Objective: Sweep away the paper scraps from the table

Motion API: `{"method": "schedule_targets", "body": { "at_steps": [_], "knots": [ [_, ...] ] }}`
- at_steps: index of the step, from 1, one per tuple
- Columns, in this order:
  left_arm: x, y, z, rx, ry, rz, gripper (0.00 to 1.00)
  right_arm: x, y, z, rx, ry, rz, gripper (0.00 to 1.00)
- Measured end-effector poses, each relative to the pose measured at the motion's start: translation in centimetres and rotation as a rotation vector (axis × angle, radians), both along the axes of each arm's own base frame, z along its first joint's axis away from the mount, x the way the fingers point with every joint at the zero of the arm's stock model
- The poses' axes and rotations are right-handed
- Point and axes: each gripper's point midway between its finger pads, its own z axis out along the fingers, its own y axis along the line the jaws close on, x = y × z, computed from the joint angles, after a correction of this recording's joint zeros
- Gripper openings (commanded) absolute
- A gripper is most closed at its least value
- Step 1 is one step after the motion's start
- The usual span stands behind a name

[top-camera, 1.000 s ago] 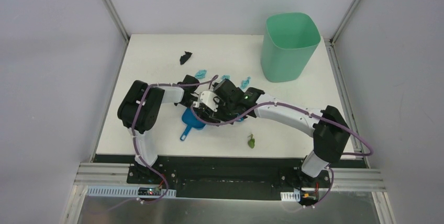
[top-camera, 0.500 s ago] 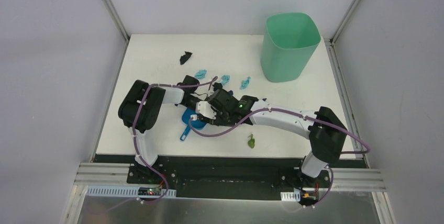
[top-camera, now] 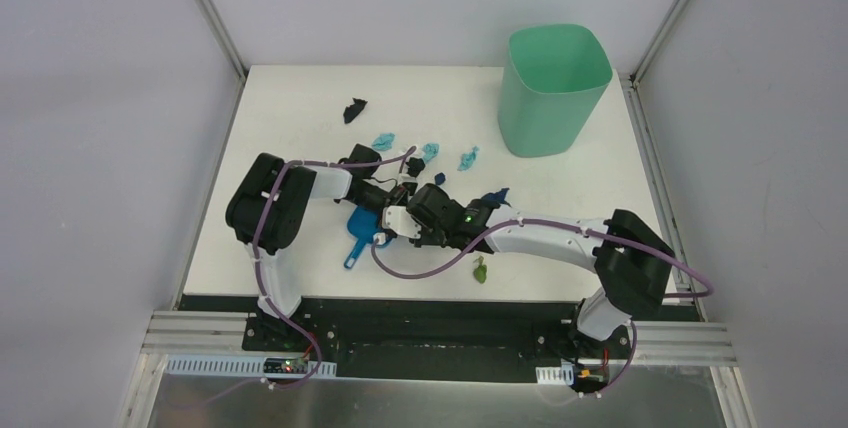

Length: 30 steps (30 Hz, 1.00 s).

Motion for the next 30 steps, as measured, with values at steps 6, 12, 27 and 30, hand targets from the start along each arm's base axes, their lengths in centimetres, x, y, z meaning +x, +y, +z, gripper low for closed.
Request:
{"method": "schedule_targets", "body": {
  "at_steps": [6, 12, 27, 30],
  "knots": [
    [0.1, 0.1, -0.1, 0.009, 0.002, 0.008, 0.36, 1.4, -0.2, 0.1, -0.011, -0.072, -0.048, 0.0],
    [0.4, 0.1, -0.7, 0.038, -0.04, 0.025, 0.83, 3.6, -0.8, 1.5, 0.026, -0.125, -0.127, 0.0],
    [10.4, 4.9, 12.0, -0.24, -0.87, 0.16, 0.99, 8.0, -4.6, 9.3, 0.459, 0.301, -0.405, 0.0],
    [9.7, 4.4, 12.3, -0.235, -0.872, 0.13, 0.99, 6.8, -4.2, 10.5, 0.572, 0.456, -0.422, 0.0]
  ]
}}
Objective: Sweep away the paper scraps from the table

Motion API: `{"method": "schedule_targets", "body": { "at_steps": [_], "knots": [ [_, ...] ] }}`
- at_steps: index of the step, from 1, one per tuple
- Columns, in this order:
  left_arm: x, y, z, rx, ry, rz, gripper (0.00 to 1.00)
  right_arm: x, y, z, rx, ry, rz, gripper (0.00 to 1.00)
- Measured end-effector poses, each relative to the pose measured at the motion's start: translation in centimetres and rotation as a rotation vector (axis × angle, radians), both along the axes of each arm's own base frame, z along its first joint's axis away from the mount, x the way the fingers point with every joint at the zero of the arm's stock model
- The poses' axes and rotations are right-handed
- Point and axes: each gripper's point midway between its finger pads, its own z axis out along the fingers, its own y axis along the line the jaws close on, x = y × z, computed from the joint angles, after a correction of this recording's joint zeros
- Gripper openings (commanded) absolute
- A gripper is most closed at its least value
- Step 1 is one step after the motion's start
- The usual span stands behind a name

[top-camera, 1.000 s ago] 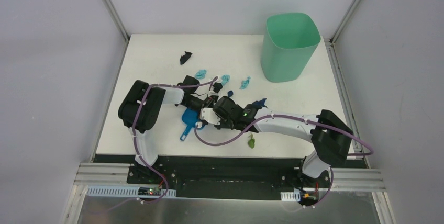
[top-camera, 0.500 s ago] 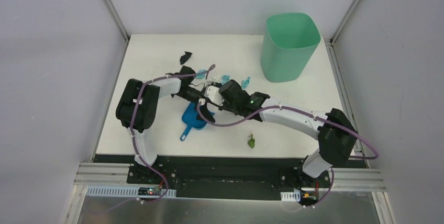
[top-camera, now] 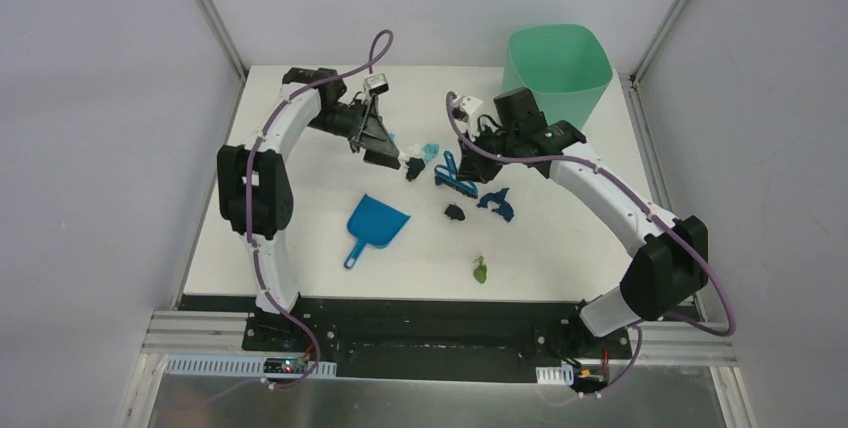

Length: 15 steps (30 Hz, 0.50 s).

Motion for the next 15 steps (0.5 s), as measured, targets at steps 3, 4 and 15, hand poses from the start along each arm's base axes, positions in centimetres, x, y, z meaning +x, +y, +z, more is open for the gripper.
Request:
{"method": "schedule_targets", "body": {
  "at_steps": [3, 4, 15],
  "knots": [
    [0.6, -0.3, -0.8, 0.144, 0.032, 0.009, 0.99, -0.9, 0.4, 1.1, 0.125, 0.119, -0.004, 0.0],
    [1.3, -0.3, -1.1, 0.191, 0.023, 0.032, 0.99, -1.1, 0.4, 1.4, 0.157, 0.153, -0.007, 0.0],
    [-2.8, -3.2, -2.9, 0.234, -0.522, 0.057, 0.65, -1.8, 1.0, 4.9, 0.441, 0.356, 0.023, 0.0]
  ]
}}
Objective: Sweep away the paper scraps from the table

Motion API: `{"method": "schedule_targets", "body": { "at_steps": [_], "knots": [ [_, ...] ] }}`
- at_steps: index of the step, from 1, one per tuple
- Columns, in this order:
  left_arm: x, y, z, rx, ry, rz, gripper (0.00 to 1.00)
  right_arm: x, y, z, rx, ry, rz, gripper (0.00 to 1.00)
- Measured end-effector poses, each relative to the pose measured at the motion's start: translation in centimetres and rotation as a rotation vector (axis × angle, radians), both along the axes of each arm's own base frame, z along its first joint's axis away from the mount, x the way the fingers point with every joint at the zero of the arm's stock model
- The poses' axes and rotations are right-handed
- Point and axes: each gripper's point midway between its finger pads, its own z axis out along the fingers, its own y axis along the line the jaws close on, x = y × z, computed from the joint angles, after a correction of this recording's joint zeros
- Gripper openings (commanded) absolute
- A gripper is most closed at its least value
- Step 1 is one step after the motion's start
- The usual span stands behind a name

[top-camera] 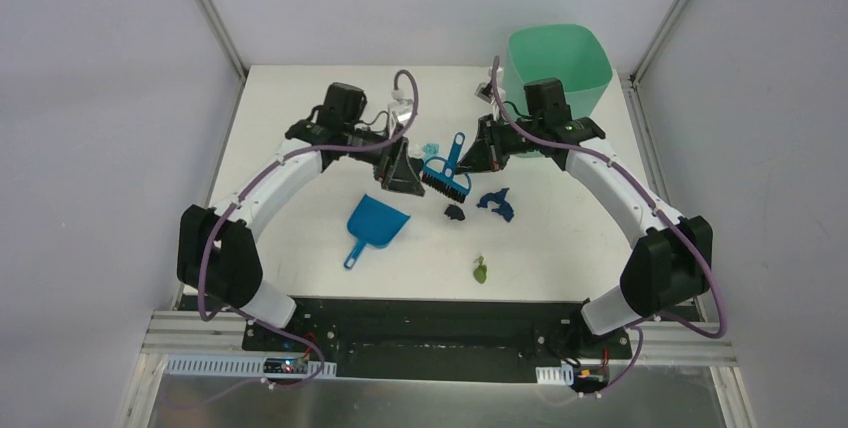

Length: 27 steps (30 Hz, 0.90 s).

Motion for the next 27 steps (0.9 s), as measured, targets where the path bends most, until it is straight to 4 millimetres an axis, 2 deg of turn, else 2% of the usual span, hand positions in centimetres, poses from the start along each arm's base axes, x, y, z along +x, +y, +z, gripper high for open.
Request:
{"method": "schedule_targets", "body": {
  "at_steps": [3, 7, 9, 11, 15, 19, 22, 27],
  "knots": [
    [-3.2, -2.5, -0.4, -0.059, -0.044, -0.136, 0.63, -0.7, 0.3, 0.6, 0.048, 0.038, 0.03, 0.0],
    [-4.5, -2.9, -2.0, -0.053, -0.04, -0.179, 0.56, -1.5, 0.5, 0.6, 0.1, 0.095, 0.058, 0.0],
    [-4.5, -3.0, -2.1, -0.052, -0.049, -0.183, 0.6, -1.9, 0.5, 0.3, 0.118, 0.134, 0.064, 0.0],
    [-4.6, -2.9, -2.0, -0.047, -0.063, -0.194, 0.7, -2.0, 0.3, 0.3, 0.129, 0.159, 0.065, 0.0],
    [-5.3, -2.2, -1.1, -0.013, -0.115, -0.244, 0.76, -2.3, 0.3, 0.6, 0.146, 0.168, 0.081, 0.0],
    [-5.4, -0.9, -0.5, 0.046, -0.206, -0.254, 0.75, -2.8, 0.3, 1.0, 0.166, 0.176, 0.108, 0.0],
    [-4.5, -0.2, -0.5, 0.077, -0.257, -0.225, 0.73, -3.4, 0.2, 1.0, 0.18, 0.199, 0.127, 0.0],
    [-2.6, -0.8, -1.7, 0.097, -0.248, -0.206, 0.67, -3.9, 0.3, 1.1, 0.196, 0.224, 0.143, 0.0]
  ]
}}
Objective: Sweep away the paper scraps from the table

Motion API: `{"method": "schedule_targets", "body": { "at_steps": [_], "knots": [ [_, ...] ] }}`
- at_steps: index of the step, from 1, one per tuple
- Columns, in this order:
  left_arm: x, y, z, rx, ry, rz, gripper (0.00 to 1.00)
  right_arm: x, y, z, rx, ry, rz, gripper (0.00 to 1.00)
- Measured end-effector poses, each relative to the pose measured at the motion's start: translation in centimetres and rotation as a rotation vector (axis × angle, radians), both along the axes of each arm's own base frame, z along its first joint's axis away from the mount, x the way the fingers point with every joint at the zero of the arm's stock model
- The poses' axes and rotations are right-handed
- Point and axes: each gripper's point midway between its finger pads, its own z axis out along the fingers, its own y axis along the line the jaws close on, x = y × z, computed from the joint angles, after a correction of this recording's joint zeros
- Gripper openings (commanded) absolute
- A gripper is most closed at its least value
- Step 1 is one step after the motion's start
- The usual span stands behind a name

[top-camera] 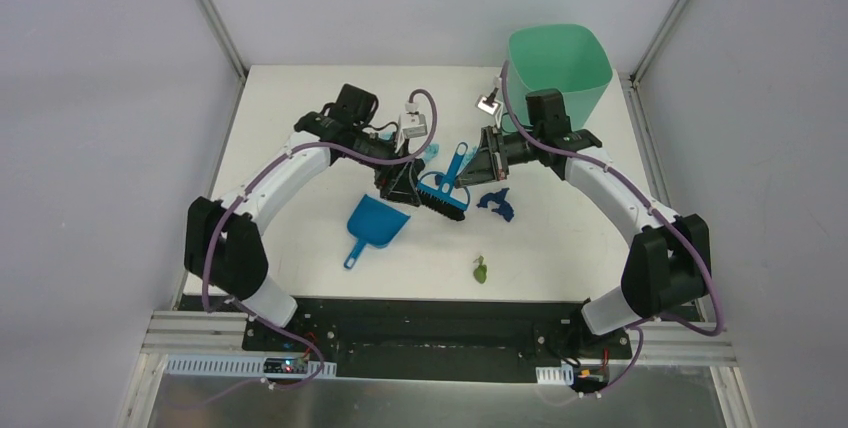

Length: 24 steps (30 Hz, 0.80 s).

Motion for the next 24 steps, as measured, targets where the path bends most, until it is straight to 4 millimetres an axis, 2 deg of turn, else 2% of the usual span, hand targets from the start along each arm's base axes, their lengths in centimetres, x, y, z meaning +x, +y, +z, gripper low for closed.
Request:
{"method": "schedule_targets", "body": {
  "at_steps": [3, 6, 11, 12, 13, 16, 18, 20, 24],
  "knots": [
    [0.2, -0.7, -1.3, 0.011, 0.036, -0.017, 0.61, 0.0, 0.1, 0.1, 0.005, -0.004, 0.001, 0.0],
    [-0.5, -1.5, -1.6, 0.01, 0.051, -0.048, 0.49, -0.1, 0.1, 0.1, 0.004, -0.006, 0.003, 0.0],
    [-1.9, -2.3, -0.8, -0.029, 0.084, -0.094, 0.1, -0.3, 0.2, -0.3, -0.01, -0.014, 0.007, 0.0],
    [-2.1, -2.2, -0.7, -0.037, 0.1, -0.099, 0.0, -0.5, 0.3, -0.4, -0.008, -0.023, 0.017, 0.06],
    [-2.1, -2.2, -0.7, -0.037, 0.102, -0.099, 0.0, -0.5, 0.3, -0.4, -0.009, -0.024, 0.018, 0.19],
    [-2.6, -2.1, -0.7, -0.037, 0.111, -0.111, 0.0, -0.2, 0.2, -1.0, -0.036, -0.056, 0.004, 0.49],
    [-2.6, -2.0, -1.0, -0.032, 0.095, -0.117, 0.0, 0.3, -0.2, -1.8, -0.098, -0.093, -0.025, 0.55],
    [-2.8, -1.7, -1.7, -0.017, 0.086, -0.123, 0.0, 0.8, -0.9, -2.5, -0.169, -0.154, -0.042, 0.58],
    [-3.8, -0.4, -4.2, 0.047, 0.084, -0.129, 0.0, 1.8, -2.7, -2.6, -0.306, -0.343, -0.037, 0.61]
  ]
}}
